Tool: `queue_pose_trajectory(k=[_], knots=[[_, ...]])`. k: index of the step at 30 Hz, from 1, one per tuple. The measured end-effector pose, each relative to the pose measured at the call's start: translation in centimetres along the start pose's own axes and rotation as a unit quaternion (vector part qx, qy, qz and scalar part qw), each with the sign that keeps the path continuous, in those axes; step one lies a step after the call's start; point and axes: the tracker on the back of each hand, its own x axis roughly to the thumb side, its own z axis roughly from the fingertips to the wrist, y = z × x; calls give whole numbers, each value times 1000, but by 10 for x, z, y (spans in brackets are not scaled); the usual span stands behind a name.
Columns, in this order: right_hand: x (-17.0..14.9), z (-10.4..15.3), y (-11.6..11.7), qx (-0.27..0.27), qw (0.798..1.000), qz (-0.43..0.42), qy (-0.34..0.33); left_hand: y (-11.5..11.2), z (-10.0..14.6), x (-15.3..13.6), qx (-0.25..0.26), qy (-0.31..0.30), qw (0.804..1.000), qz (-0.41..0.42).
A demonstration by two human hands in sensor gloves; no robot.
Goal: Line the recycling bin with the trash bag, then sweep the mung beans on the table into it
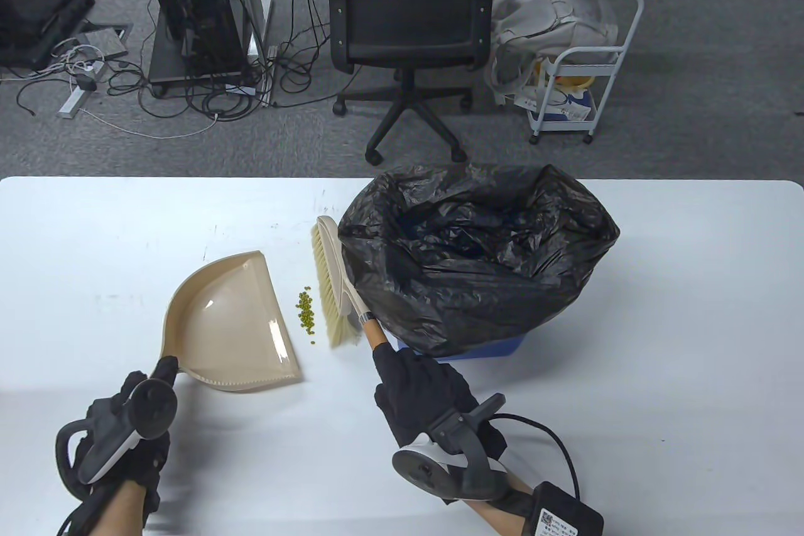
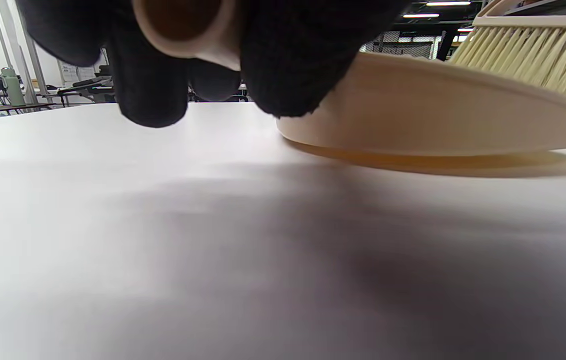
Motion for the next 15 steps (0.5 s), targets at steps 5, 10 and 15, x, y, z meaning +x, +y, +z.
queue_pose_trajectory(k=[5,10,15], knots=[[0,1,0,-2,1000,-1,-1,-3,-1,0,8,-6,1000,1],[-1,0,0,-3,1000,-3,1,-6,-4,-2,35,11,999,0],[-4,-2,0,-3,1000,-10,6,-11,-8,-10,14,43,999,2]])
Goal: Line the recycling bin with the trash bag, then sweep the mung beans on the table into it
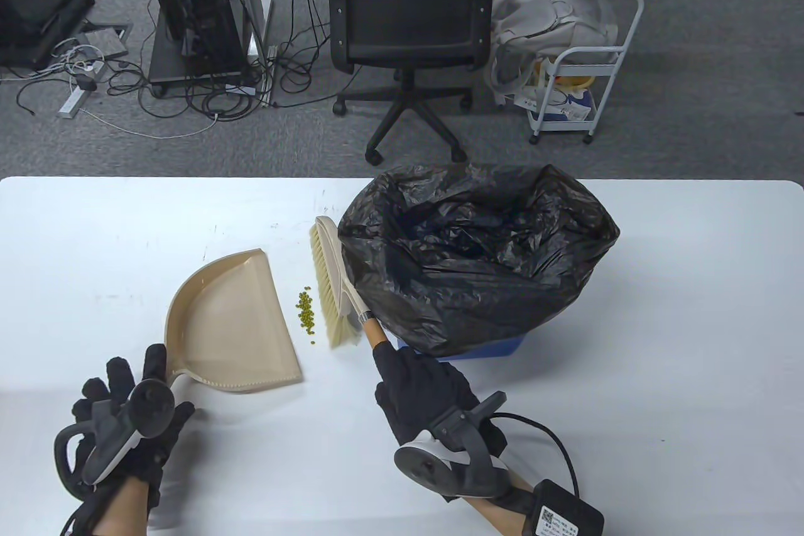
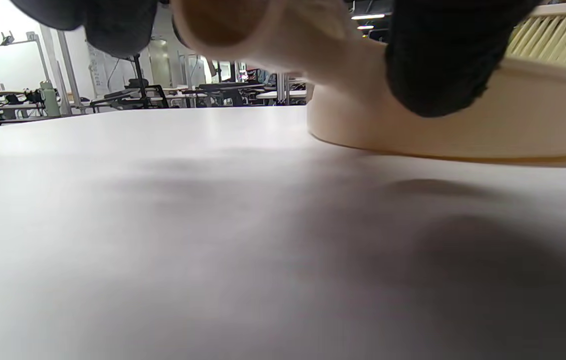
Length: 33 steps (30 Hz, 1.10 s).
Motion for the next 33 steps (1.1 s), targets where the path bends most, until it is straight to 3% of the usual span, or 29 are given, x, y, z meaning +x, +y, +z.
queue_pose_trajectory(k=[7,13,24,33], knots=[[-7,-1,2,-5,1000,-17,9,-8,-9,3,-33,-41,998,25],[-9,-4,3,-4,1000,-24,15,-8,-13,7,-19,-50,998,26],[-10,-29,3,14,999,-27,15,-3,-16,8,7,-48,998,39],[-2,-54,10,32,999,-13,15,2,-13,18,-3,-60,998,21]])
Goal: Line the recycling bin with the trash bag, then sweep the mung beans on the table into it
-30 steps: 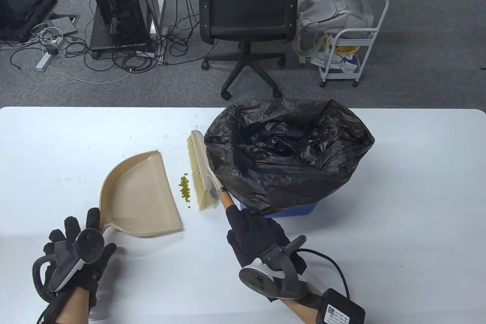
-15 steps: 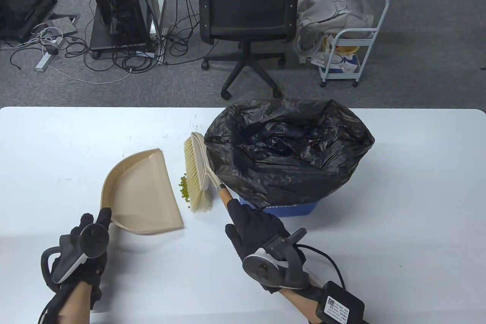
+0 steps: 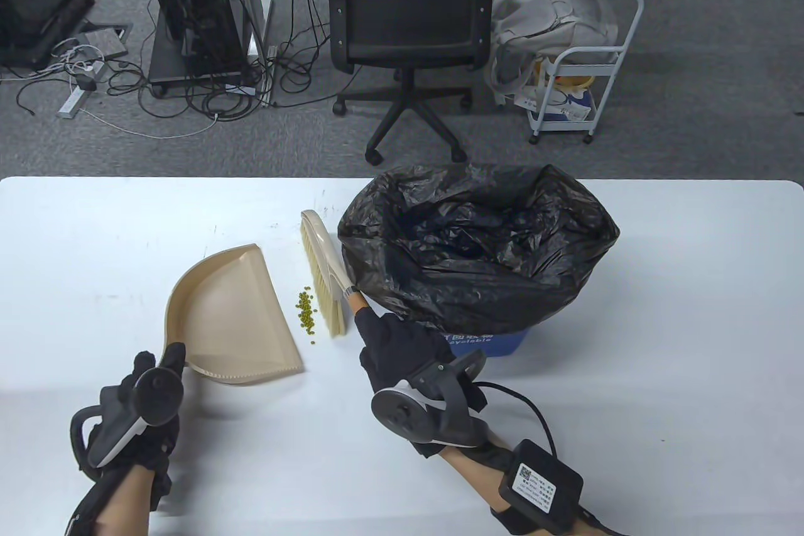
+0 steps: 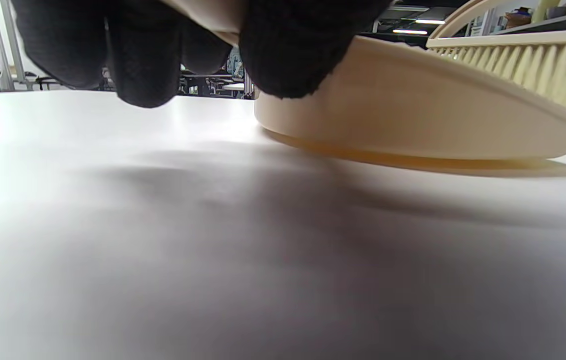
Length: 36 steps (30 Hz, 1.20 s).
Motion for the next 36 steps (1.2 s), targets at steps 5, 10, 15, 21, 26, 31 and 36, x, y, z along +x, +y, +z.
queue_pose_trajectory(k=[5,10,15,21,26,31,36], knots=[[2,-8,5,1,1000,-7,6,-1,1,6,-4,-7,1000,-8],[2,-12,8,2,999,-36,7,-3,0,11,-17,-16,1000,-6],[3,-12,9,8,998,-54,-5,-3,1,16,-18,-19,1000,-14],[10,-10,9,11,997,-56,-43,-3,1,18,-19,-21,999,-16],[15,-5,8,8,994,-41,-97,-3,1,18,-18,-21,999,-18],[16,2,2,-9,989,-24,-149,-2,2,19,-16,-19,999,-20],[13,8,-13,-36,988,2,-150,-2,2,19,-16,-16,1000,-20]])
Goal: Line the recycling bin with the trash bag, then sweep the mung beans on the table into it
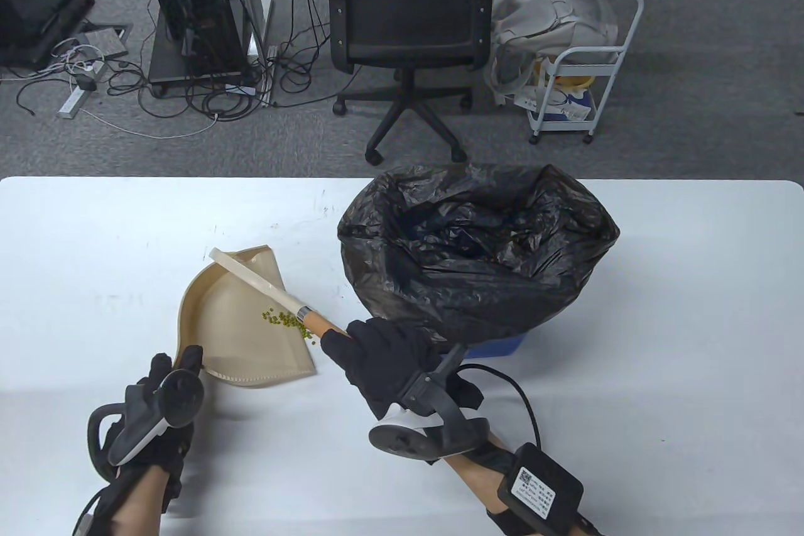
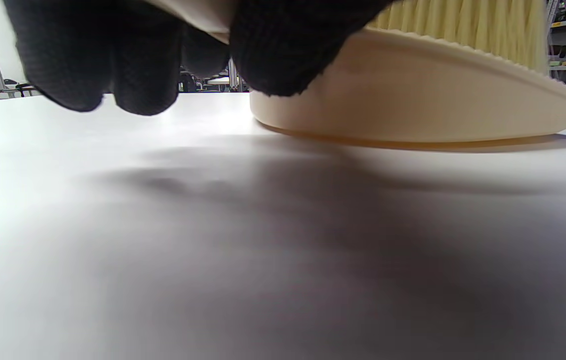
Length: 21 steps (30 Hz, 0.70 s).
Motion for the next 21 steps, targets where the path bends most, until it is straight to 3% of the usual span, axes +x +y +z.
queue_pose_trajectory(k=[9,21], knots=[[-9,11,-3,33,997,50,53,0,0,0,-1,1,1000,3],[-5,5,2,57,996,6,75,0,0,0,-1,4,1000,3]])
